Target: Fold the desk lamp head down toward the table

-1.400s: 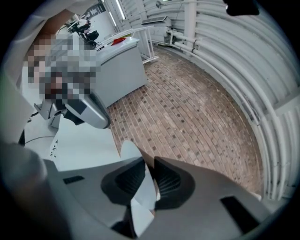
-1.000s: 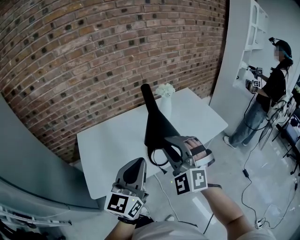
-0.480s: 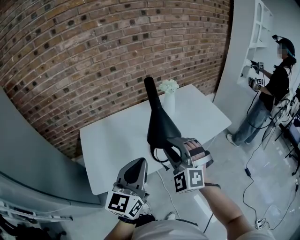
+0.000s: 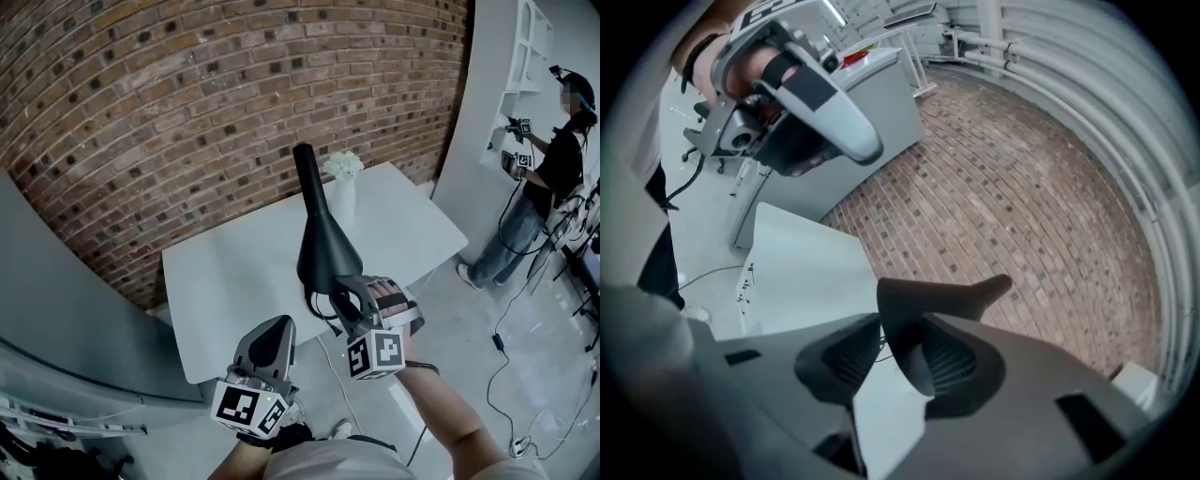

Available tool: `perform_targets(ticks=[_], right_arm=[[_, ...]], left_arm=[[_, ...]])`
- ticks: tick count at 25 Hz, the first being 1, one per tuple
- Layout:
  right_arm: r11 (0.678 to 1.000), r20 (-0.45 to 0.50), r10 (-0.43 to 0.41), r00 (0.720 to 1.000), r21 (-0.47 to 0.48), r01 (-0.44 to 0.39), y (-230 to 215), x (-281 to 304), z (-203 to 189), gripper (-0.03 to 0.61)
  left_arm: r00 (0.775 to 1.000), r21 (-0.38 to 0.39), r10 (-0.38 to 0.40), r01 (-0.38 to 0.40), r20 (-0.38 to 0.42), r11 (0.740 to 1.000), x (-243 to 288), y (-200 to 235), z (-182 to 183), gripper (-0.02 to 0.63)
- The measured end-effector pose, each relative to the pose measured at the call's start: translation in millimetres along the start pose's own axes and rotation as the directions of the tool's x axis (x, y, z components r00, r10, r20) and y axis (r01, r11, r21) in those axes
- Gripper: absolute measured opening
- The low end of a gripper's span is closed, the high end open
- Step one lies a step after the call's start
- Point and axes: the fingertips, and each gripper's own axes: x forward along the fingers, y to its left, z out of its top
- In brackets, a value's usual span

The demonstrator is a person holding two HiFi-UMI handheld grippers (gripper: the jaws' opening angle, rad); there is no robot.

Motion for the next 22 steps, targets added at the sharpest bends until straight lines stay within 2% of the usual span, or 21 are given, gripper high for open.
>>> perform_targets(ticks=[22], right_arm=[[0.999, -0.047, 0.049, 0.998, 0.010, -0.049, 23, 30, -19, 0.156]], left_arm=[[0.999, -0.021, 0.017, -0.017, -0.033, 1.000, 4, 21, -13, 0.008]])
